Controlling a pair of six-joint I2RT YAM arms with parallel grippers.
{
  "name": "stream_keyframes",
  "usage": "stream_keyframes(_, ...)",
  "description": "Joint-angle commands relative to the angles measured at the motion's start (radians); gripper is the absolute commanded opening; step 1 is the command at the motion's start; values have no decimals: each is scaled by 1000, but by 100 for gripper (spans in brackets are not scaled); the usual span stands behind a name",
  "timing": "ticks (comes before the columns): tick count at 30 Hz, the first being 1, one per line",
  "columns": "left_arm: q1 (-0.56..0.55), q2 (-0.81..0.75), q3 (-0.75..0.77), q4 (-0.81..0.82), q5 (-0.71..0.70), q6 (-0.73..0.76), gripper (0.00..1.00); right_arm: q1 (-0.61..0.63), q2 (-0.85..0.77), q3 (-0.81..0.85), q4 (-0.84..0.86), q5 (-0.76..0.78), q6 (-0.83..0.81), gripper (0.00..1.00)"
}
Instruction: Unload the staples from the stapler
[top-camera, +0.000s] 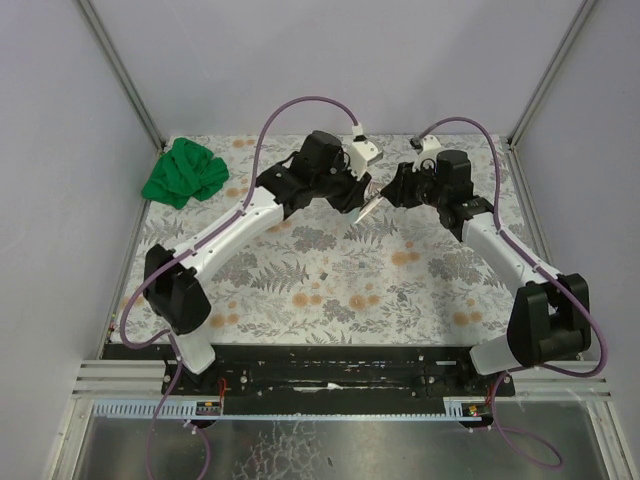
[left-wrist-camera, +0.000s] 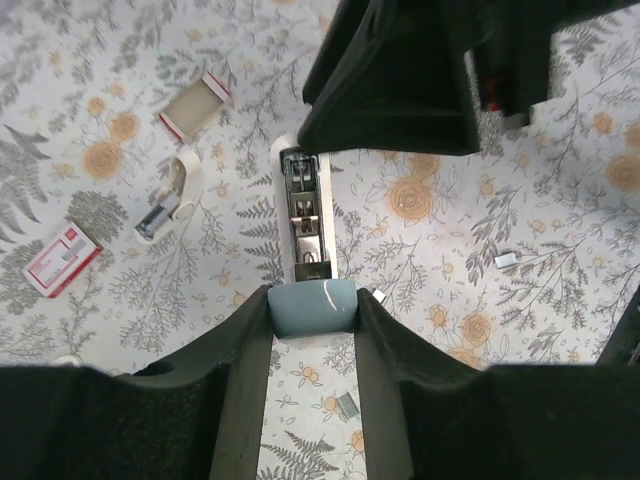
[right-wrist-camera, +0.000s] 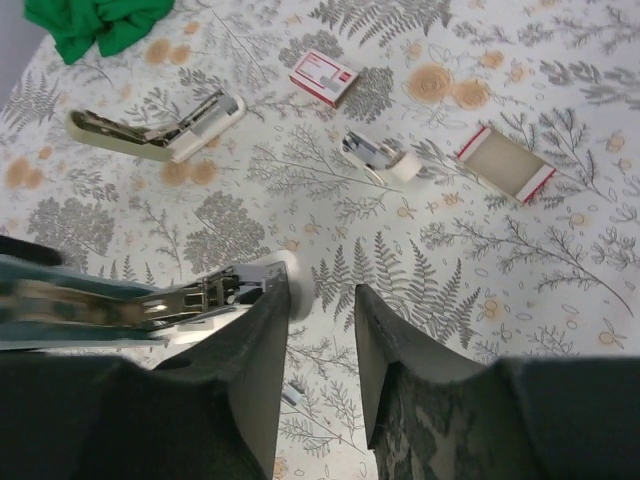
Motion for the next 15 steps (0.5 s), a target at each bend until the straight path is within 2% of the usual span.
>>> stream_keyframes(1, -6, -86, 15, 80, 26, 15, 0, -5, 21, -28, 25, 43, -40, 38)
stream_keyframes(15, 30, -131, 2, 95, 89, -32, 0, -6, 93, -67, 97, -54, -28, 35)
